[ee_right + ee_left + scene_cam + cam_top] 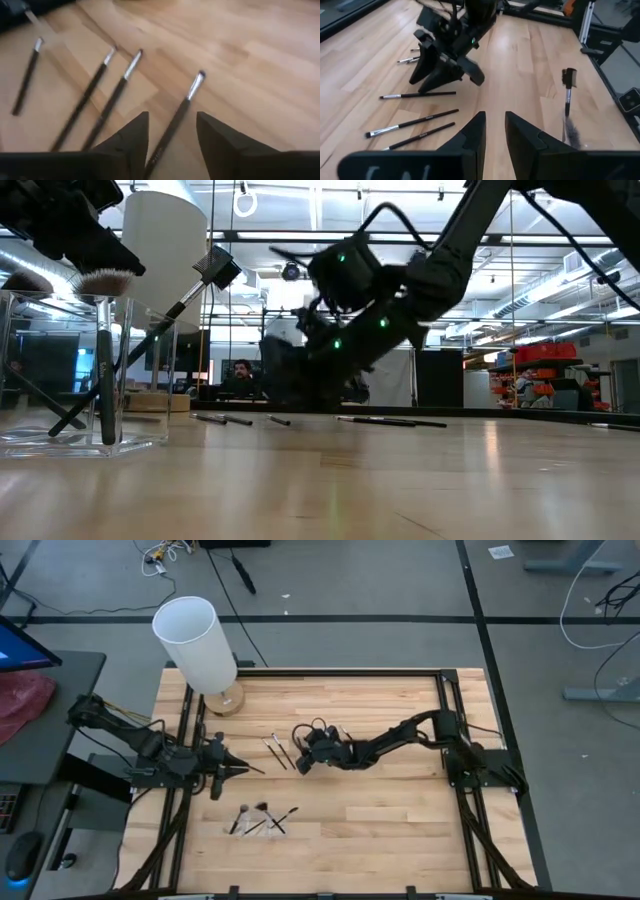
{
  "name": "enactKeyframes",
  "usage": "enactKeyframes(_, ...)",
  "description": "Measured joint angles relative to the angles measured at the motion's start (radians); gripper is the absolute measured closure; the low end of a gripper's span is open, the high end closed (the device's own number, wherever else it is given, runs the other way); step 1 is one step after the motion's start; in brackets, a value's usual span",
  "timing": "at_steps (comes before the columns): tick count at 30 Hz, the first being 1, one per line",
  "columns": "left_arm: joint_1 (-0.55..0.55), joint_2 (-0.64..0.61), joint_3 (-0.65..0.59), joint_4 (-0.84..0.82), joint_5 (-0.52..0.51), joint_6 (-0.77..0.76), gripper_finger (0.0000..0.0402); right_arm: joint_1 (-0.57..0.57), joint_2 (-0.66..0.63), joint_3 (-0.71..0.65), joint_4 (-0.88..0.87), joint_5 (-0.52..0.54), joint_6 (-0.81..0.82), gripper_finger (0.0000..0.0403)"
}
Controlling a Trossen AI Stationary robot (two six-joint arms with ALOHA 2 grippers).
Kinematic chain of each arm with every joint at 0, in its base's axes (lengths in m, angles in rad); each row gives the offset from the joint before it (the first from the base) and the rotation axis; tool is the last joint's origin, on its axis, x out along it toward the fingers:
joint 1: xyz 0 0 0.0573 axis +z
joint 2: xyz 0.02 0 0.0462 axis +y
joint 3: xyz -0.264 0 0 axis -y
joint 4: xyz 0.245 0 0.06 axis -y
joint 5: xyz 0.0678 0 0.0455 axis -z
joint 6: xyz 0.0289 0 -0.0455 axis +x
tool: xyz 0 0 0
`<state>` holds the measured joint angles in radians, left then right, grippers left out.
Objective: Put items in baskets/containers
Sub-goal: Put the eyeshadow brush into the transparent organizer
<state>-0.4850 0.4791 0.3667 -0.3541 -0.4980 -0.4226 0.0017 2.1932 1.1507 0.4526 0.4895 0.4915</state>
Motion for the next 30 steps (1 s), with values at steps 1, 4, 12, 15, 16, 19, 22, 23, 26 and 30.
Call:
enactKeyframes(1,0.000,0.004,0.000,0.005,0.000,0.001,0.0328,-0.002,0.013,0.000,0.000,-0.001,0.001,0.0234)
enactKeyframes(4,0.000,0.013,0.000,0.020,-0.004,0.016,0.0328,-0.003,0.040,0.003,0.007,0.003,-0.012,0.0237)
enactKeyframes(12,0.000,0.019,0.000,0.059,-0.006,0.026,0.0328,-0.005,0.061,0.009,-0.099,0.005,-0.066,0.0303)
enactKeyframes(15,0.000,0.019,0.000,0.059,-0.006,0.026,0.0328,-0.006,0.060,0.011,-0.133,0.006,-0.099,0.0353)
enactKeyframes(16,0.000,0.019,0.000,0.058,-0.006,0.026,0.0328,-0.006,0.059,0.011,-0.144,0.008,-0.105,0.0371)
enactKeyframes(19,0.000,0.019,0.000,0.058,-0.006,0.026,0.0328,-0.001,0.058,0.013,-0.157,0.008,-0.113,0.0391)
enactKeyframes(22,0.000,0.019,0.000,0.056,-0.006,0.026,0.0328,0.017,0.058,0.012,-0.160,0.023,-0.101,0.0381)
enactKeyframes(23,0.000,0.019,0.000,0.056,-0.006,0.026,0.0328,0.028,0.056,0.012,-0.168,0.045,-0.090,0.0382)
enactKeyframes(26,0.000,0.019,0.000,0.055,-0.006,0.026,0.0328,0.067,0.033,0.004,-0.206,0.117,-0.059,0.0393)
enactKeyframes(30,0.000,0.019,0.000,0.048,-0.006,0.026,0.0328,0.126,-0.031,-0.009,-0.265,0.191,-0.013,0.0395)
